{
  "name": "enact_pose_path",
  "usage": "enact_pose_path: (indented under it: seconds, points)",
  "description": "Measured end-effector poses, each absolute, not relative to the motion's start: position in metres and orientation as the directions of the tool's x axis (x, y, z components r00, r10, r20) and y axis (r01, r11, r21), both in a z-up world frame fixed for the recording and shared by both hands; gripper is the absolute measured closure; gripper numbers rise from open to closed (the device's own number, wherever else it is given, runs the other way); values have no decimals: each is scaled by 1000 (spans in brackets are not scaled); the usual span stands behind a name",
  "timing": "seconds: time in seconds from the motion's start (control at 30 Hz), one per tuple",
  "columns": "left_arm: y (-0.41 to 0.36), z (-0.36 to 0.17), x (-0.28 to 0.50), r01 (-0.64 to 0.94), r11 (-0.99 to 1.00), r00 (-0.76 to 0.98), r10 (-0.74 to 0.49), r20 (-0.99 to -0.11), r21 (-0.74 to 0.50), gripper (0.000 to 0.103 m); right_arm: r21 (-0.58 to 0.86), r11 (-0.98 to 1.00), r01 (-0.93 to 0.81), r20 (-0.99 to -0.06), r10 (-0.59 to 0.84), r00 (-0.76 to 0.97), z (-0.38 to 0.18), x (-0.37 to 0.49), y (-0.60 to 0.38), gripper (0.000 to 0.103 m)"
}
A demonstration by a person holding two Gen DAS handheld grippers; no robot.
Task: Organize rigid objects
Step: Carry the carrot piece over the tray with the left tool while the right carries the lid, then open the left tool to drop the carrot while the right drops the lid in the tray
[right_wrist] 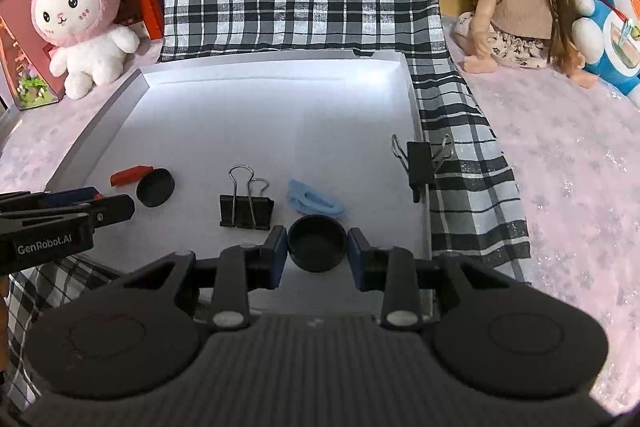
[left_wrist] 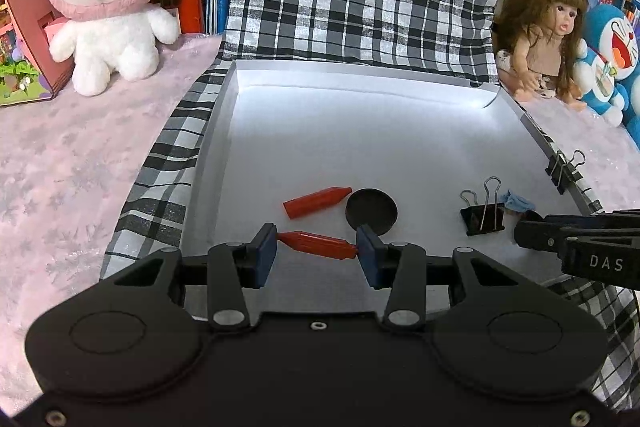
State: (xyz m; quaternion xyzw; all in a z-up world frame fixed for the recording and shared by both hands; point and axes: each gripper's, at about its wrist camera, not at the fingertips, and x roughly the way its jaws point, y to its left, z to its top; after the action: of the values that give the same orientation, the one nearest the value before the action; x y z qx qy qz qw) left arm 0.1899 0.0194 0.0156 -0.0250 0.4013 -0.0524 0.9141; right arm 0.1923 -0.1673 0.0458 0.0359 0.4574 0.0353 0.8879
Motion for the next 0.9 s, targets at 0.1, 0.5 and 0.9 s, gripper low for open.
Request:
enact_pose_path:
  seconds: [0.1, 0.5, 0.9]
  points:
    - [18, 14, 189, 75, 994, 679, -108, -726, -78, 61, 90, 995, -32, -808, 91, 582, 45, 192, -166, 64]
    - [15, 14, 183, 69, 997, 700, -78, -710, -42, 61, 70, 997, -30, -782, 73, 619, 47, 183, -160, 60]
    - [19, 35, 157, 100, 994, 744, -97, -661, -33, 44, 32, 997, -64, -723, 67, 687, 64, 163, -157, 49]
